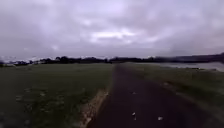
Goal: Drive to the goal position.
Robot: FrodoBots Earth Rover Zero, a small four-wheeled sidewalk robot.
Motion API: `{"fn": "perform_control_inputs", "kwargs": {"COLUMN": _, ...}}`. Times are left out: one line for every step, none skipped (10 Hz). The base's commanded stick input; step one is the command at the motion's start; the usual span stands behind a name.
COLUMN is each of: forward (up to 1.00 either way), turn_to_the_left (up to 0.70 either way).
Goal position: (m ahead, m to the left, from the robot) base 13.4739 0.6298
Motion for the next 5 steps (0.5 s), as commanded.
{"fn": "perform_control_inputs", "kwargs": {"forward": 0.85, "turn_to_the_left": 0.00}}
{"fn": "perform_control_inputs", "kwargs": {"forward": 0.85, "turn_to_the_left": 0.00}}
{"fn": "perform_control_inputs", "kwargs": {"forward": 0.85, "turn_to_the_left": 0.00}}
{"fn": "perform_control_inputs", "kwargs": {"forward": 0.85, "turn_to_the_left": 0.00}}
{"fn": "perform_control_inputs", "kwargs": {"forward": 0.85, "turn_to_the_left": 0.00}}
